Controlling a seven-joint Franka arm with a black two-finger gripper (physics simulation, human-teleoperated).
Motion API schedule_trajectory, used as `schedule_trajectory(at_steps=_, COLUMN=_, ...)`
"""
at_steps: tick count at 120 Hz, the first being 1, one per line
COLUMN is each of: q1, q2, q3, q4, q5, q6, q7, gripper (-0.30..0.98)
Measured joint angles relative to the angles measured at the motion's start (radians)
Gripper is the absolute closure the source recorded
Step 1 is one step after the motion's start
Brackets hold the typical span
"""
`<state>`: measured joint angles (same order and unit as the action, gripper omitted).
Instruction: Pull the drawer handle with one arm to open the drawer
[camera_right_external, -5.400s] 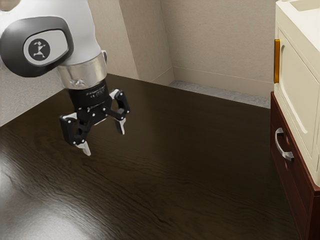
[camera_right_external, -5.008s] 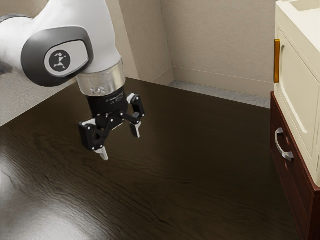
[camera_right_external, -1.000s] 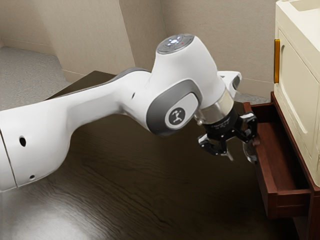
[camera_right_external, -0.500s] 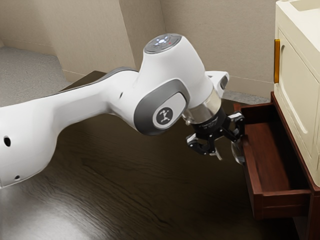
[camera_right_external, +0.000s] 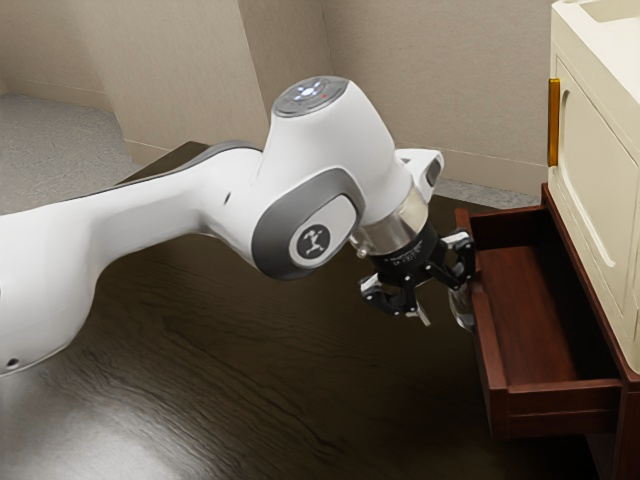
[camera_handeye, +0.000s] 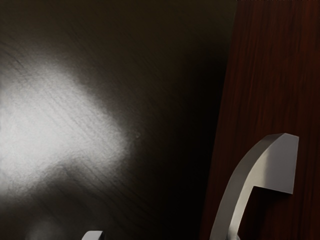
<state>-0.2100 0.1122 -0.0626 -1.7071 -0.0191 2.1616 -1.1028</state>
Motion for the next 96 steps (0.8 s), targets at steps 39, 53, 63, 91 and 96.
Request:
schedule_trajectory(at_steps=39, q1=0.005, q2=-0.024, q3=-0.001, q4=-0.030, q5=0.010, q6=0.005, q7=-0.005, gripper=0.44)
schedule_trajectory(at_steps=53, q1=0.011, q2=-0.040, q3=-0.002, q4=-0.052, q5=0.012, q6=0.014, q7=-0.008, gripper=0.44)
schedule_trajectory(at_steps=63, q1=0.012, q2=-0.049, q3=-0.001, q4=-0.062, q5=0.012, q6=0.019, q7=-0.009, gripper=0.44)
schedule_trajectory(at_steps=91, q1=0.022, q2=-0.072, q3=-0.004, q4=-0.094, q5=0.015, q6=0.031, q7=-0.011, gripper=0.44)
schedule_trajectory(at_steps=96, q1=0.023, q2=-0.072, q3=-0.004, q4=-0.095, q5=0.016, q6=0.033, q7=-0.012, gripper=0.44)
